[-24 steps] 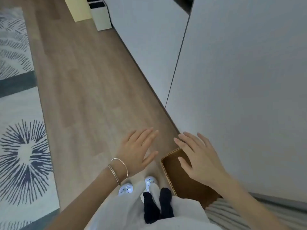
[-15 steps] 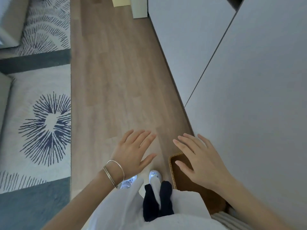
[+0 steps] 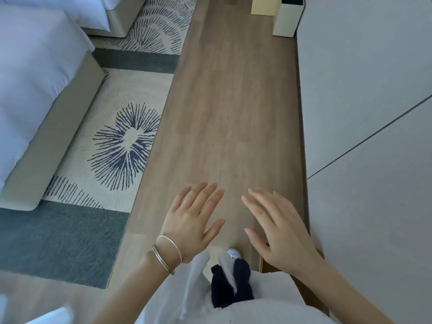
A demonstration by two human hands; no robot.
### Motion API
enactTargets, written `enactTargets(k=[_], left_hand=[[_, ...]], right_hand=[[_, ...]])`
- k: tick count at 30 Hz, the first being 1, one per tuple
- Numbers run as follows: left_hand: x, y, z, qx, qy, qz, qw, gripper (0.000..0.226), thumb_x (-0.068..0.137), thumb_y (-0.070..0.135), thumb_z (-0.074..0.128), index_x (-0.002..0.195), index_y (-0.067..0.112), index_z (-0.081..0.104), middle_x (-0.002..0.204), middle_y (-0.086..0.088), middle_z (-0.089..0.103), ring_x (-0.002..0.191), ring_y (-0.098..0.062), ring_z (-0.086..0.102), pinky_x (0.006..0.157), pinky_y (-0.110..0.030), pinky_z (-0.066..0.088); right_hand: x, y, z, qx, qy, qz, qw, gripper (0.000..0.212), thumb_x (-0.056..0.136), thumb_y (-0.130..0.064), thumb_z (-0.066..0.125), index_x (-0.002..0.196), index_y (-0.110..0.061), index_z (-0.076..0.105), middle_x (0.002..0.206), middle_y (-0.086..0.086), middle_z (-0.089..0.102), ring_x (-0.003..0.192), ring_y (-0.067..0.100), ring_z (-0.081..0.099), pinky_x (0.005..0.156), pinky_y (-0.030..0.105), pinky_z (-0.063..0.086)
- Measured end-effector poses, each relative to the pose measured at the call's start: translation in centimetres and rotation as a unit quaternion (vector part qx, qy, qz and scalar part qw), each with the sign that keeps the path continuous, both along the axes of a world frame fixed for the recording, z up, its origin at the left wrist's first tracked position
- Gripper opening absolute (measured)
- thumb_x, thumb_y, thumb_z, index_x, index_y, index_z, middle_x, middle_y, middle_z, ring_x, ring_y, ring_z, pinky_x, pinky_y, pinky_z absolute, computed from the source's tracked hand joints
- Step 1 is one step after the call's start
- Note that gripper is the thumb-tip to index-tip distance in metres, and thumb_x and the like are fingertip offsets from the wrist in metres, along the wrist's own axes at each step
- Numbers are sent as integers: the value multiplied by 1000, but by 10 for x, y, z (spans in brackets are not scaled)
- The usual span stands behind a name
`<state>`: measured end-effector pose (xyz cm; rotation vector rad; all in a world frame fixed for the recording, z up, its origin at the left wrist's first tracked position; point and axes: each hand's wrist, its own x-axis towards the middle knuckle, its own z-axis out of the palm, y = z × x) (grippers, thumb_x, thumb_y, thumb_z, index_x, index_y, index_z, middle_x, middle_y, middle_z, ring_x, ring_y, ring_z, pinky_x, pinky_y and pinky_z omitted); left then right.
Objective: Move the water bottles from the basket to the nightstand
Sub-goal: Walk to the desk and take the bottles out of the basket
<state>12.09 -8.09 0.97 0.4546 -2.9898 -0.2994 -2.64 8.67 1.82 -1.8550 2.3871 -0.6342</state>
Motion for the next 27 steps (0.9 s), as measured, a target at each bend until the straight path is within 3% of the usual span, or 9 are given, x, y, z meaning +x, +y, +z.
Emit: enactTargets(k=[3,8,12,27], left_hand=[[13,-24,-3,13,-6,24,1000,57,98,49,24,131,13,53,133,-4,55,124,-26,49,103,-42,33],[25,-78,-3,20,-17,38,999,59,98,49,21,133,14,52,135,-4,54,125,-25,48,103,-42,33],[31,-136,-2,20,-15,36,999,58,97,50,24,133,14,52,135,-4,53,126,-25,48,104,-41,32],[11,-314,2,-6,7,10,1000,55,96,49,30,133,14,51,137,-4,51,127,-25,47,102,-44,36]], right_hand=[[4,-29,-6,27,2,30,999,51,95,-44,34,136,-15,44,138,6,49,126,22,46,102,45,39],[5,-89,-15,61,13,59,996,53,91,-40,49,138,-16,45,142,1,45,132,18,39,105,44,36],[6,-148,-15,65,21,67,995,51,91,-39,48,136,-16,47,141,1,46,131,17,41,105,42,34],[-24,-312,-3,47,32,20,998,52,93,-41,43,139,-16,43,143,2,43,132,19,39,104,46,35]])
